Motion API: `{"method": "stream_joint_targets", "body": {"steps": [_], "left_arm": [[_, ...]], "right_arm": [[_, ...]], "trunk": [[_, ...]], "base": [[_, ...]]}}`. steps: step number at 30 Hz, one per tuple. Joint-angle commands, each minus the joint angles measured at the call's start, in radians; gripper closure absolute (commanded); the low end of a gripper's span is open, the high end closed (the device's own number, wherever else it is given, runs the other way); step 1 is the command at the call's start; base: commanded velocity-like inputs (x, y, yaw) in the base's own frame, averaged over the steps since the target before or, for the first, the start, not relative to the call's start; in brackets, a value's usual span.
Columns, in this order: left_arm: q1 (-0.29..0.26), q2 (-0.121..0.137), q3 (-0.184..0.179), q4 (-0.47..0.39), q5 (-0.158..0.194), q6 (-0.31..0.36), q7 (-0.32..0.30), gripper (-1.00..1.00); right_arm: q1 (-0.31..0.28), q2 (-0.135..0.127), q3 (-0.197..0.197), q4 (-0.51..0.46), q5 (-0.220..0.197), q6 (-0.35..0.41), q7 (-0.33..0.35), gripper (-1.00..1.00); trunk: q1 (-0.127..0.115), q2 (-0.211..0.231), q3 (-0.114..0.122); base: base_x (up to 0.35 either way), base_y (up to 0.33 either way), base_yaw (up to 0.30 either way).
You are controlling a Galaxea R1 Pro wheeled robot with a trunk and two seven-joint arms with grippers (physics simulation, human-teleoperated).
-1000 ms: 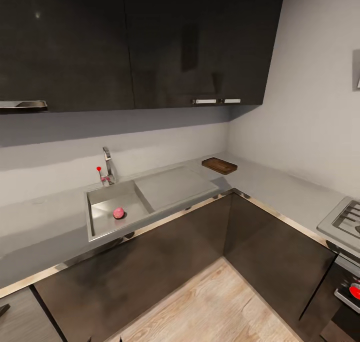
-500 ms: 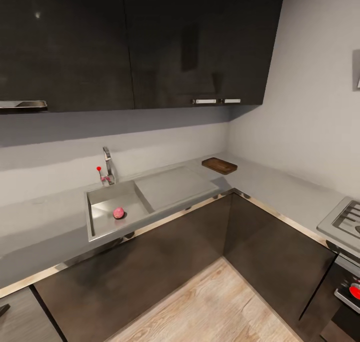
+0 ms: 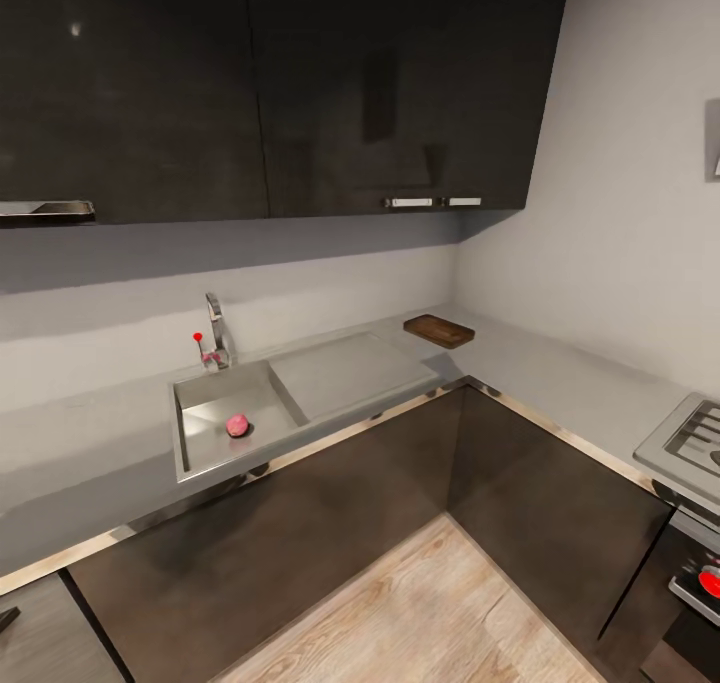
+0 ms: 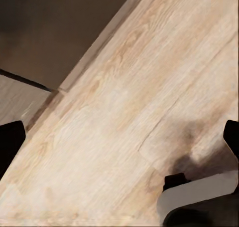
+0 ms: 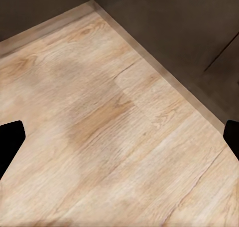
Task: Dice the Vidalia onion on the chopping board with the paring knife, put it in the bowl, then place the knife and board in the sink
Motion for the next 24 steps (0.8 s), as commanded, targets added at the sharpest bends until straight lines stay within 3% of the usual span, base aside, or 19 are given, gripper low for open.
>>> {"method": "stream_joint_targets", "body": {"steps": [1, 6, 10, 17, 21, 22, 24], "left_arm": [[-0.002, 0.004, 0.027, 0.004, 0.007, 0.025, -0.064, -1.0], [-0.001, 0.022, 0.123, 0.004, 0.078, 0.115, -0.247, -1.0], [0.005, 0.027, 0.156, 0.005, 0.101, 0.223, -0.294, -1.0], [0.012, 0.029, 0.182, 0.0, 0.118, 0.269, -0.284, -1.0], [0.013, 0.031, 0.239, -0.001, 0.171, 0.275, -0.26, -1.0], [0.013, 0.036, 0.267, -0.001, 0.217, 0.275, -0.204, -1.0], [0.013, 0.037, 0.276, -0.001, 0.245, 0.273, -0.133, -1.0]], "right_arm": [[0.0, 0.0, 0.002, 0.0, -0.01, -0.003, 0.0, -1.0], [0.0, 0.0, 0.002, -0.001, -0.01, -0.002, 0.0, -1.0], [0.0, 0.0, 0.002, -0.001, -0.01, -0.001, 0.0, -1.0], [0.0, -0.002, 0.002, -0.001, -0.01, -0.002, 0.001, -1.0], [0.0, -0.002, 0.002, 0.001, -0.009, -0.003, 0.001, -1.0], [0.0, -0.002, 0.002, 0.003, -0.009, -0.003, 0.001, -1.0], [0.0, -0.002, 0.002, 0.004, -0.009, -0.003, 0.001, -1.0]], "trunk": [[0.0, -0.001, -0.001], [0.0, -0.001, -0.001], [0.0, -0.001, -0.001], [0.0, -0.001, -0.001], [0.0, -0.001, -0.001], [0.0, -0.001, -0.001], [0.0, -0.001, -0.001]], "base": [[0.0, 0.0, 0.0], [0.0, 0.0, 0.0], [0.0, 0.0, 0.0], [-0.01, 0.0, 0.0], [-0.001, 0.0, 0.0], [0.0, 0.0, 0.0], [0.0, 0.0, 0.0]]}}
